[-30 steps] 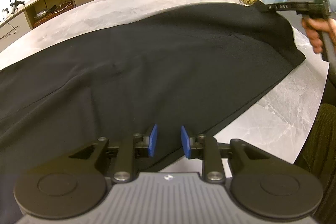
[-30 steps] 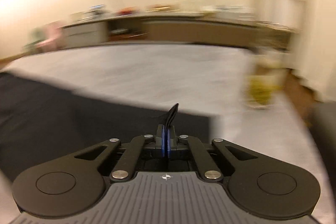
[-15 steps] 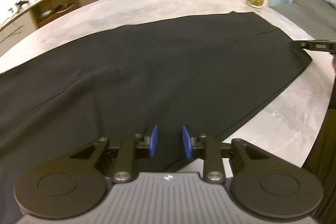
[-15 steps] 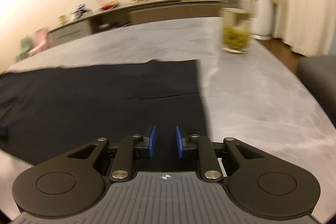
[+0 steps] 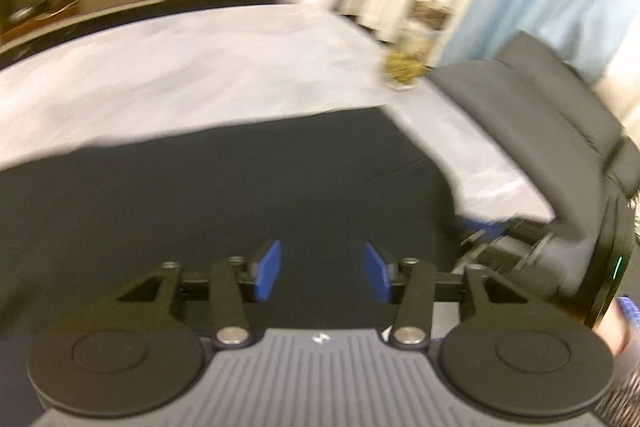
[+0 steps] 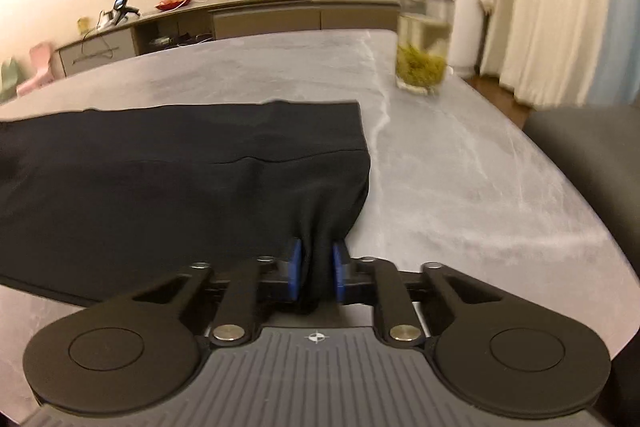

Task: Fold clothes
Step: 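Pinch the folded garment edge with the left gripper while the right gripper pinches beside it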

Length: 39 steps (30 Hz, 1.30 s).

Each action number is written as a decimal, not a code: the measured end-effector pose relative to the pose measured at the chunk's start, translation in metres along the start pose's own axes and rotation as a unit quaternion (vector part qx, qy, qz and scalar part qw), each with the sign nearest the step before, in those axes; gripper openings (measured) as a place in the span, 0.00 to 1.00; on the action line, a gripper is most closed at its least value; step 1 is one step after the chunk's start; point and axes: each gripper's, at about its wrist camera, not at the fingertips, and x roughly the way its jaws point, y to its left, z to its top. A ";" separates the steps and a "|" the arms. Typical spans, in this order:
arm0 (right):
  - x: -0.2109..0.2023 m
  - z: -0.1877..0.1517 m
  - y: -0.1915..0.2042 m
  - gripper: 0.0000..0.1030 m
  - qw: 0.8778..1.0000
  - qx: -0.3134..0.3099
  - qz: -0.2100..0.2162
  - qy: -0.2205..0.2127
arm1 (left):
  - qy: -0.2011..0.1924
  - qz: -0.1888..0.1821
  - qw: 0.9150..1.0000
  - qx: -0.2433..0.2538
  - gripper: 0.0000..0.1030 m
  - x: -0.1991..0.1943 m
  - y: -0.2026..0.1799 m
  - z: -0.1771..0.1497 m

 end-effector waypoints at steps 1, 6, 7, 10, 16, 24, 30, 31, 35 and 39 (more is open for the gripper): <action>-0.003 0.000 0.007 0.11 1.000 -0.014 -0.006 -0.010 | 0.000 -0.003 1.000 0.014 0.50 0.010 -0.014 0.011; -0.025 -0.004 0.049 0.11 0.993 -0.103 -0.032 -0.052 | 0.035 -0.032 0.998 0.047 0.51 0.067 -0.063 0.046; -0.029 -0.007 0.057 0.11 0.990 -0.121 -0.036 -0.059 | 0.047 -0.035 0.997 0.055 0.51 0.077 -0.069 0.046; -0.038 -0.012 0.075 0.11 0.984 -0.160 -0.035 -0.072 | 0.074 -0.020 0.994 0.075 0.43 0.103 -0.077 0.041; -0.055 -0.013 0.078 0.15 0.986 -0.140 0.002 -0.091 | 0.032 -0.001 0.999 0.041 0.04 0.078 -0.043 0.028; -0.085 0.002 0.037 0.56 0.974 0.049 0.199 -0.095 | 0.011 0.034 0.996 -0.077 0.05 0.030 0.043 -0.013; -0.034 -0.001 0.055 0.36 0.988 0.015 0.151 0.016 | 0.028 0.052 0.995 -0.086 0.07 0.045 0.053 -0.034; -0.035 -0.002 0.063 0.36 0.989 0.004 0.143 0.022 | 0.024 0.051 0.995 -0.089 0.08 0.044 0.054 -0.036; -0.033 0.009 0.081 0.36 0.990 -0.046 0.125 0.038 | 0.016 0.046 0.994 -0.096 0.10 0.042 0.057 -0.034; -0.013 0.048 0.084 0.36 0.993 -0.049 0.109 0.004 | 0.013 0.048 0.995 -0.087 0.10 0.044 0.055 -0.036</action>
